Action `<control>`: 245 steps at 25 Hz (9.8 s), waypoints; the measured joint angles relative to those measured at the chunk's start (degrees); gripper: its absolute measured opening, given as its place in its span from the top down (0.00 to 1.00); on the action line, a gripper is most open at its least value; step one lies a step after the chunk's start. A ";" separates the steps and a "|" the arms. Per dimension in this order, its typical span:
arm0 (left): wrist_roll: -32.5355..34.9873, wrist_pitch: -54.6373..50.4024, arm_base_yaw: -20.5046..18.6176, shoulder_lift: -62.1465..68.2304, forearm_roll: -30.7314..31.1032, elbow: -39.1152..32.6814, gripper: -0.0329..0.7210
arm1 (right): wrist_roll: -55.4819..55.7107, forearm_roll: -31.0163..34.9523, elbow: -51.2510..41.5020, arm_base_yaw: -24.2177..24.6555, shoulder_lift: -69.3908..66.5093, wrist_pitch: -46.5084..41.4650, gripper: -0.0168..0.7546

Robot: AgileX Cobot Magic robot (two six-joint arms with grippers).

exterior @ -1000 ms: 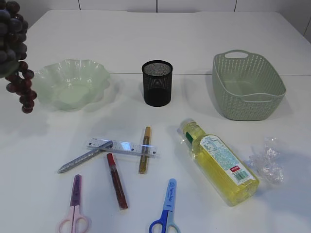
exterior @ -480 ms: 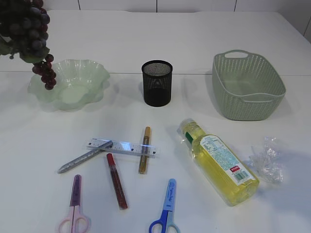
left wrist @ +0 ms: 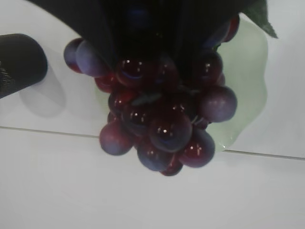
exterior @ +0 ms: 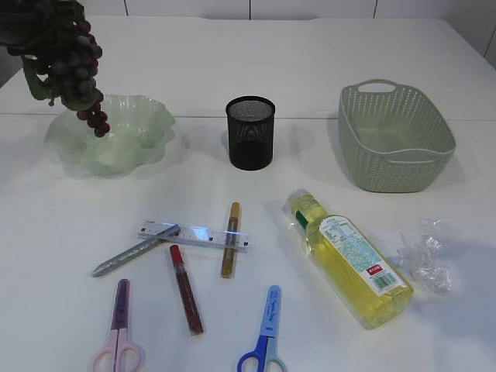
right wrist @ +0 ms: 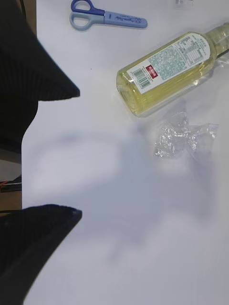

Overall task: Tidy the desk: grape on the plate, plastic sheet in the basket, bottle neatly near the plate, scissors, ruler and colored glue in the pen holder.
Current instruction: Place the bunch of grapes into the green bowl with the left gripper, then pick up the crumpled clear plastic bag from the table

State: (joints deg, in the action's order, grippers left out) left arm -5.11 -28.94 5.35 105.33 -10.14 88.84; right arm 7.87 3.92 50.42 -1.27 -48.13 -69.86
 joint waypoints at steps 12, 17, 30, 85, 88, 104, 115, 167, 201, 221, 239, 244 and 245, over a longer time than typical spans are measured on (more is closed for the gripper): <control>0.00 -0.46 0.00 13.24 4.05 10.55 0.71 | 0.00 -0.10 0.00 0.00 0.00 0.00 0.29; 0.00 -0.02 0.00 17.41 4.97 10.80 0.71 | 0.00 -0.31 0.00 0.00 0.00 0.00 0.29; 0.00 2.34 0.00 23.93 5.09 10.80 0.63 | 0.00 -0.44 0.00 0.00 0.00 0.00 0.29; 1.08 -42.40 3.31 17.82 -2.26 41.05 0.23 | 0.00 2.32 0.13 0.00 -20.51 8.58 0.29; 1.19 -42.40 4.39 15.65 -2.15 38.35 0.23 | 0.00 2.43 1.29 0.00 -23.93 11.35 0.29; 1.70 -42.40 6.60 5.61 -1.77 25.30 0.24 | -1.51 2.41 16.14 0.00 -47.18 15.29 0.29; 2.14 -42.40 6.60 3.04 -1.77 25.21 0.24 | -1.86 0.92 19.50 0.00 -55.80 15.64 0.29; 2.57 -42.44 6.60 3.04 0.35 25.21 0.24 | -0.43 -0.29 29.90 0.00 -61.40 0.78 0.29; 2.57 -42.53 6.60 3.04 0.35 25.21 0.24 | -0.67 -1.12 25.53 -0.57 -64.56 1.97 0.29; 2.57 -42.53 6.60 3.04 0.35 25.21 0.24 | -0.67 -1.12 25.53 -0.57 -64.84 2.50 0.92; 2.57 -42.53 6.60 3.04 0.35 25.21 0.24 | -0.76 0.00 25.53 -0.57 -54.22 0.79 0.94; 2.57 -42.53 6.60 3.04 0.25 25.21 0.24 | -1.36 2.17 25.78 -0.57 -53.41 0.44 0.94; 2.57 -42.53 6.60 3.04 0.25 25.21 0.24 | -1.60 2.74 26.40 -0.57 -53.27 0.32 0.94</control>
State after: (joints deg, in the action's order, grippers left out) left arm -2.54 -71.47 11.95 108.37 -9.89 114.04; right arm 6.26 6.66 76.82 -1.84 -101.40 -69.54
